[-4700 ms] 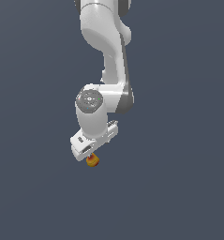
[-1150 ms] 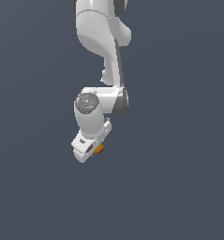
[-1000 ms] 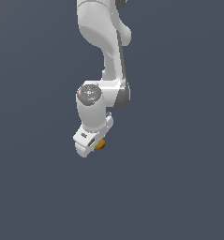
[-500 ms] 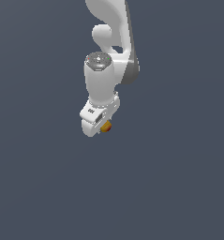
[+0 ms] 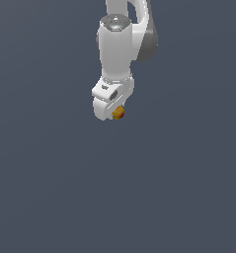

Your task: Pick up the object and move it to a goal position.

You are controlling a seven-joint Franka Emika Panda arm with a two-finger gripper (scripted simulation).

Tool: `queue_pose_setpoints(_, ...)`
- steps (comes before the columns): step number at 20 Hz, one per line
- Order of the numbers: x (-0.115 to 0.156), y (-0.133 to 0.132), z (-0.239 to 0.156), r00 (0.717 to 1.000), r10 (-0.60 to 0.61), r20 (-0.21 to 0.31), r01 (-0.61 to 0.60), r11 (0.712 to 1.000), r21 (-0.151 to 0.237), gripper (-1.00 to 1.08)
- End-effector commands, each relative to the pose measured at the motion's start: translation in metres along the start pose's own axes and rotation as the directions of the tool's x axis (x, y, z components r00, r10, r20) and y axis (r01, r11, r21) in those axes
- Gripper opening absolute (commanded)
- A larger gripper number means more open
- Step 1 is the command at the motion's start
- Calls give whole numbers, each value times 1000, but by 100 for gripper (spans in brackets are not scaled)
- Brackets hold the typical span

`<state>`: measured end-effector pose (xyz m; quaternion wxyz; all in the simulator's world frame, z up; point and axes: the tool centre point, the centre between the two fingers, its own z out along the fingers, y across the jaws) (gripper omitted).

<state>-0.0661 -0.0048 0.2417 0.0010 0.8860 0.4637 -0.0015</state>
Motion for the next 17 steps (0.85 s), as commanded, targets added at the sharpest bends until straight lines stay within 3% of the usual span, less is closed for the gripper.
queue_pose_setpoints(1, -1, -14, -17, 1000, 0, -1, 0, 1000, 0, -100)
queue_pose_setpoints(9, -3, -43, -55, 1000, 0, -3, 0, 1000, 0, -100)
queue_pose_setpoints(17, -3, -52, -69, 1000, 0, -3, 0, 1000, 0, -100)
